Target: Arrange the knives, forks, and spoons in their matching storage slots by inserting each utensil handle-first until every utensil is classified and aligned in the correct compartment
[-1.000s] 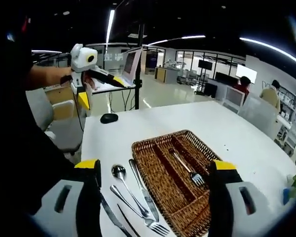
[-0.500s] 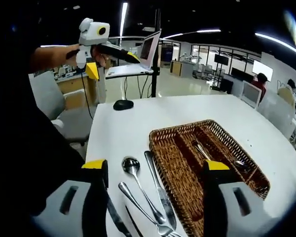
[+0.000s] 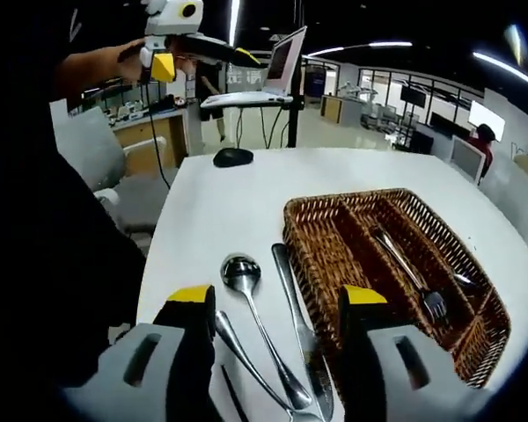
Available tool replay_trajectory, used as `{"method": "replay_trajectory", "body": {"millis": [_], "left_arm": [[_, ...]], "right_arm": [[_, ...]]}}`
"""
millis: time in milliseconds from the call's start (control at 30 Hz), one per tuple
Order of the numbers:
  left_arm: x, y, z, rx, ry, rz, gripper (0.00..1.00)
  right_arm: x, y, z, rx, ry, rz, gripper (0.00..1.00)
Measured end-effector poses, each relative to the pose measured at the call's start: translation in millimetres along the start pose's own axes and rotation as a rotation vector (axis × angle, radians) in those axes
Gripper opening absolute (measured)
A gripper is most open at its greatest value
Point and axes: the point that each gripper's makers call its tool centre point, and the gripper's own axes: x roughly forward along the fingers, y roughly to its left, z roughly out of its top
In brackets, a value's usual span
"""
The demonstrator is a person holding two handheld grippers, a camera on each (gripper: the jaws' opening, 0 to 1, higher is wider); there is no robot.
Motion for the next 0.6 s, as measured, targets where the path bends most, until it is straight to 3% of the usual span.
{"method": "replay_trajectory", "body": {"millis": [100,200,233,400,500,600], "left_arm": [[-1,2.0,-2.3,-0.007,0.0,0.005,1.0],[-1,0.8,-6.0,-0.007,0.009,0.006,1.0],[-1,1.8,-9.3,-0.006,0.014,0.007,1.0],[-4,3.5,-15.3,-0.012,0.02,0.01,1.0],[-6,4.3,-17.2,-0.015,0.024,0.015,1.0],[-6,4.5,-18.1,-0.014,0.029,0.013,1.0]], "right_arm": [[7,2,-10.0,-0.028,0.028,0.008,0.42],[15,3,-19.5,-0.003,0.055,0.023,0.43],[17,5,-21.1,-0.04,0.066,0.029,0.42],[26,8,-25.7,-0.034,0.071,0.06,0.35],[30,10,-27.6,-0.069,0.07,0.085,0.24],[35,12,-30.3,-0.062,0.067,0.122,0.23]]}}
